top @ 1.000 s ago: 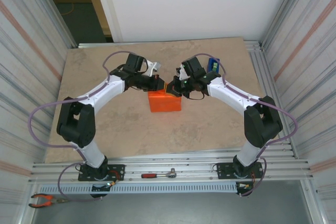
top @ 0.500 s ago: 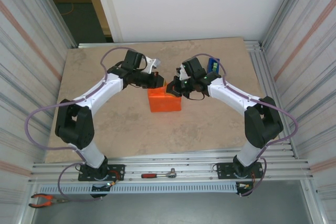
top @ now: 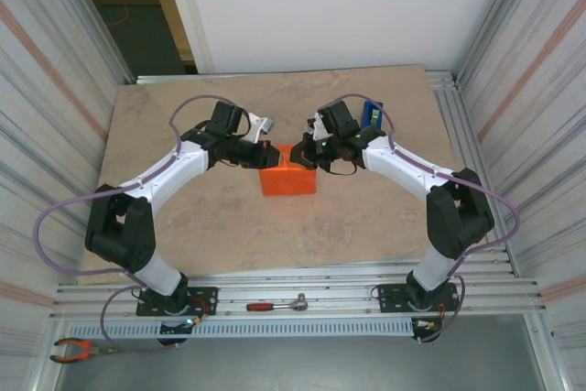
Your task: Wrap the gift box in paper
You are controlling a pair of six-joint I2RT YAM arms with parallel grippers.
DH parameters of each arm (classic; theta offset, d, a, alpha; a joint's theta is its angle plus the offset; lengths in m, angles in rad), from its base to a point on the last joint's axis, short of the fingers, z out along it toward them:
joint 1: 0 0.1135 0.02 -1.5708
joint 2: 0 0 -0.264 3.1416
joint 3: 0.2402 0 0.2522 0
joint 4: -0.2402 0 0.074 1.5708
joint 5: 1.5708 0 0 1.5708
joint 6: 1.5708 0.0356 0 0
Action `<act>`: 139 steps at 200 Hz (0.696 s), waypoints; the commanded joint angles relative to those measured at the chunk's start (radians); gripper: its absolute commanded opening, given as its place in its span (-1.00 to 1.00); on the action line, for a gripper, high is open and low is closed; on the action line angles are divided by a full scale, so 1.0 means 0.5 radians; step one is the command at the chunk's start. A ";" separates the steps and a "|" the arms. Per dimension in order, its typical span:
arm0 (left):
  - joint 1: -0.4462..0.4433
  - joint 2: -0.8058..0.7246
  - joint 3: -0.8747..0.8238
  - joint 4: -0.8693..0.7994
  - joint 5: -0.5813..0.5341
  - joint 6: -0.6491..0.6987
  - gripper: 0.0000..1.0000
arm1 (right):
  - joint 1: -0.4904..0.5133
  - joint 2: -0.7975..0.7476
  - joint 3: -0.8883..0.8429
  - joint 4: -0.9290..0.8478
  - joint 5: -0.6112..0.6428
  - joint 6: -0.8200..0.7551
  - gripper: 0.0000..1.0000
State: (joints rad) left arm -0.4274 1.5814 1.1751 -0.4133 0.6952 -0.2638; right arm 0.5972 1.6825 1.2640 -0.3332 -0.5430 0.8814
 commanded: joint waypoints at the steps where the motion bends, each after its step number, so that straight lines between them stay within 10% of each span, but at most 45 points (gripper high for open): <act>1: 0.008 0.000 -0.094 -0.060 -0.078 0.069 -1.00 | 0.045 0.111 -0.044 -0.227 0.107 -0.048 -0.95; 139: 0.014 0.012 -0.126 -0.063 -0.057 0.067 -1.00 | 0.115 0.104 0.310 -0.543 0.223 -0.419 -0.41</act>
State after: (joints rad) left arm -0.4248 1.5703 1.1522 -0.3878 0.7116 -0.2577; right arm 0.6415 1.7153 1.3994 -0.5140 -0.4599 0.7269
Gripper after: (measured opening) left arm 0.055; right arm 0.282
